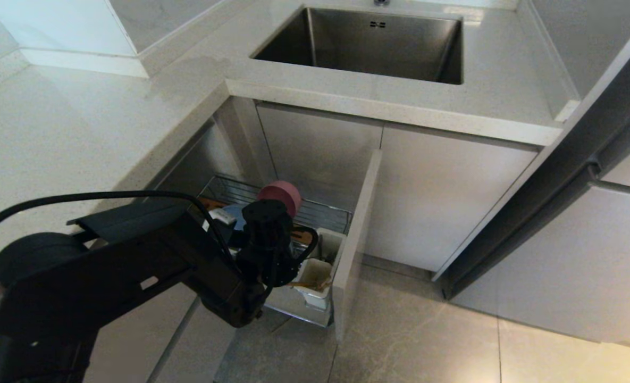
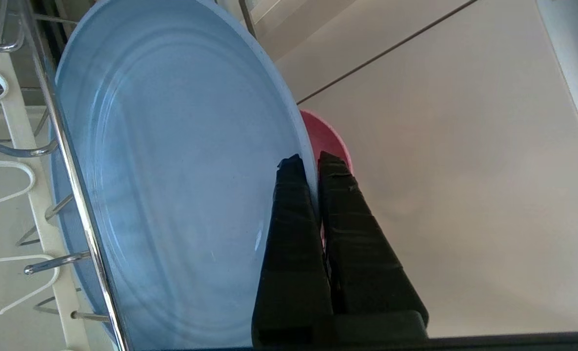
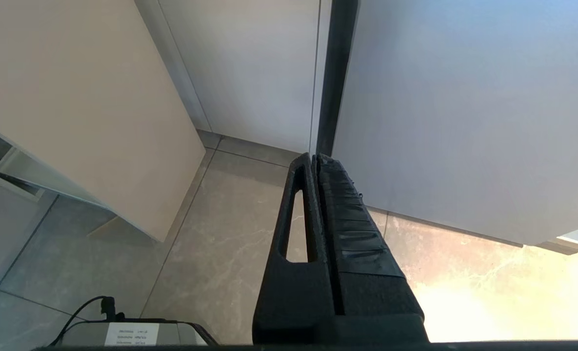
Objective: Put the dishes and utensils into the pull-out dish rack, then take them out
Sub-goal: Pick up the plate and place it in the cupboard
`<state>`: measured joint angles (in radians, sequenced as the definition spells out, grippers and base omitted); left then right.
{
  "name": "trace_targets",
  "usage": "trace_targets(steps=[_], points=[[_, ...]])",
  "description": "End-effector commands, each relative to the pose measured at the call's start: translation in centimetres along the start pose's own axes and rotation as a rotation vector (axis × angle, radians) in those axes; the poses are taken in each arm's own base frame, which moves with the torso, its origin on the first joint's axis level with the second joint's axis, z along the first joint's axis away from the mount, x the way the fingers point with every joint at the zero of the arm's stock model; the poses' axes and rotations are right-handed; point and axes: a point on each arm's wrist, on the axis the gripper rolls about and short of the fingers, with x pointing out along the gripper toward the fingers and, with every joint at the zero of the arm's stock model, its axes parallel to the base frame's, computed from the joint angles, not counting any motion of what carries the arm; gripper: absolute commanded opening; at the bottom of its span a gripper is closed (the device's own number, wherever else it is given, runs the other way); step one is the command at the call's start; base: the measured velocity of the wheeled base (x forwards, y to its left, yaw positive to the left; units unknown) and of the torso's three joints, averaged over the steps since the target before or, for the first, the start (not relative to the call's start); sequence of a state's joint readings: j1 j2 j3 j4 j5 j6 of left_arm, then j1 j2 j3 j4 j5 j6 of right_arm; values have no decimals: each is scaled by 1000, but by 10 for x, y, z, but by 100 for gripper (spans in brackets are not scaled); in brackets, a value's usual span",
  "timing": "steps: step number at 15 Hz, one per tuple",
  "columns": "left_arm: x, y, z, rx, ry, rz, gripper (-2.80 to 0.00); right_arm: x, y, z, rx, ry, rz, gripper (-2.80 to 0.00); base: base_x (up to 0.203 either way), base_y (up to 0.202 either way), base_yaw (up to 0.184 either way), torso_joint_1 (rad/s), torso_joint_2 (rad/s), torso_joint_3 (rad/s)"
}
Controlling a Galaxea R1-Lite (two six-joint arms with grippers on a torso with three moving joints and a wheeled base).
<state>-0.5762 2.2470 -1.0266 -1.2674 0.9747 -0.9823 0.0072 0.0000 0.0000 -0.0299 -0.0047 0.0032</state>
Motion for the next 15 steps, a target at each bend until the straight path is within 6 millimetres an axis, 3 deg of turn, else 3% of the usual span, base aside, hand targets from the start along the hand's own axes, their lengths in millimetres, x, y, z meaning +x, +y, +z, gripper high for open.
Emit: trace_targets(steps=[1,15], points=[[0,0,0,-11,-7,0,-280,1,0,-2,0,8,0,-280,0,0,0,0,0,0],[4,11,-7,17,-11,25,-280,1,0,-2,0,8,0,-280,0,0,0,0,0,0]])
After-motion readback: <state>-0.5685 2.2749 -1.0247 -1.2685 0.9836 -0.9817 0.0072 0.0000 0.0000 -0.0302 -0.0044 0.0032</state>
